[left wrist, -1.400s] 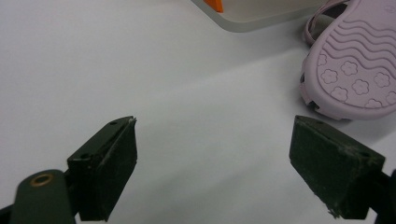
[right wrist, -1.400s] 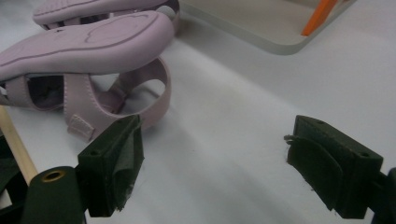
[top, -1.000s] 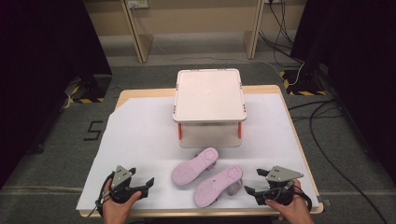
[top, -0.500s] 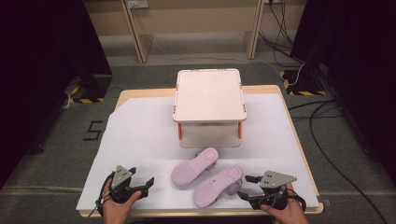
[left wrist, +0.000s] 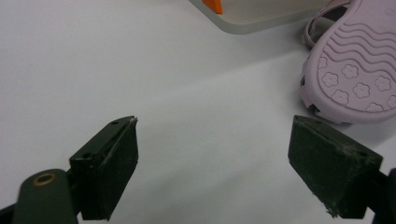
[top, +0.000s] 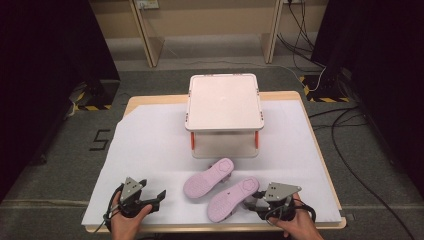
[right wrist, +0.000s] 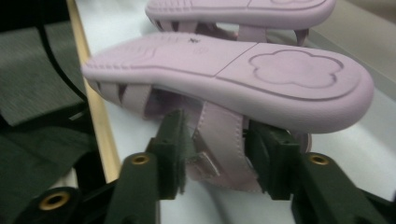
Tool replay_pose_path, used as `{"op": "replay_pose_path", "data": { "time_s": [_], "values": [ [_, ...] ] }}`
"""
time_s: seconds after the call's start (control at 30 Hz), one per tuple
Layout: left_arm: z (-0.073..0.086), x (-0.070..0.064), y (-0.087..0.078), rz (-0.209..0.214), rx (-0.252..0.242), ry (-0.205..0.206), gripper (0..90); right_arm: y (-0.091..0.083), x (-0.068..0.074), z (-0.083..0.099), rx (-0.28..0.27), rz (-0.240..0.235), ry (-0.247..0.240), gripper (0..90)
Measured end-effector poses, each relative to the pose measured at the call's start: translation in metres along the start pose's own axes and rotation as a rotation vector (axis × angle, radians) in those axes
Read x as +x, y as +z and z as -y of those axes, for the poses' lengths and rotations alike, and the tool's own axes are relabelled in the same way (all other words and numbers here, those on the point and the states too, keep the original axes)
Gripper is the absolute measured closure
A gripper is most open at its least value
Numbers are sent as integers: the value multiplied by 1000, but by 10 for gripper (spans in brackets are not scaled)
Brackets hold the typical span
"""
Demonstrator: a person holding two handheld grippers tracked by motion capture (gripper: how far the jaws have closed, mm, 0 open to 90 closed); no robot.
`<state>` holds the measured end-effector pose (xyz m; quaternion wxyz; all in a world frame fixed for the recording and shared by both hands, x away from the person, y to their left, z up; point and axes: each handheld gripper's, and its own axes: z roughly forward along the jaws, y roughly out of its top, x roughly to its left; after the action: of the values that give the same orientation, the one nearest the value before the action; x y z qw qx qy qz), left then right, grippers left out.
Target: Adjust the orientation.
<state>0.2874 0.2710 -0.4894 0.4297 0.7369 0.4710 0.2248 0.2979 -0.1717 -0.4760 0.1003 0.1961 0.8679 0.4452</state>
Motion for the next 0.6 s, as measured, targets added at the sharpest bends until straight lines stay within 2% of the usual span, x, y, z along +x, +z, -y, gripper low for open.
{"op": "replay_pose_path", "data": {
  "time_s": [0.03,0.07,0.17,0.23,0.27,0.33,0.37,0.43,0.6],
  "values": [
    [0,0,0,0,0,0,160,0,0,0,0,0,0,604],
    [0,0,0,2,0,-1,163,-4,0,0,-23,-26,23,633],
    [0,0,0,-2,-2,-4,174,-10,4,0,-27,-52,55,644],
    [0,0,-1,-2,-5,-4,174,-17,7,1,-35,-70,60,758],
    [0,0,-1,-3,-6,-3,174,-21,9,4,-52,-93,83,784],
    [0,0,-1,-1,-13,-7,174,-25,10,5,-51,-98,90,796],
    [0,0,-1,0,-14,-9,175,-35,9,9,-53,-86,93,816],
    [0,0,-1,0,-16,-8,175,-42,8,12,-61,-78,108,829],
    [-1,0,-2,2,-28,-8,177,-59,0,24,-86,-50,203,850]
  ]
}}
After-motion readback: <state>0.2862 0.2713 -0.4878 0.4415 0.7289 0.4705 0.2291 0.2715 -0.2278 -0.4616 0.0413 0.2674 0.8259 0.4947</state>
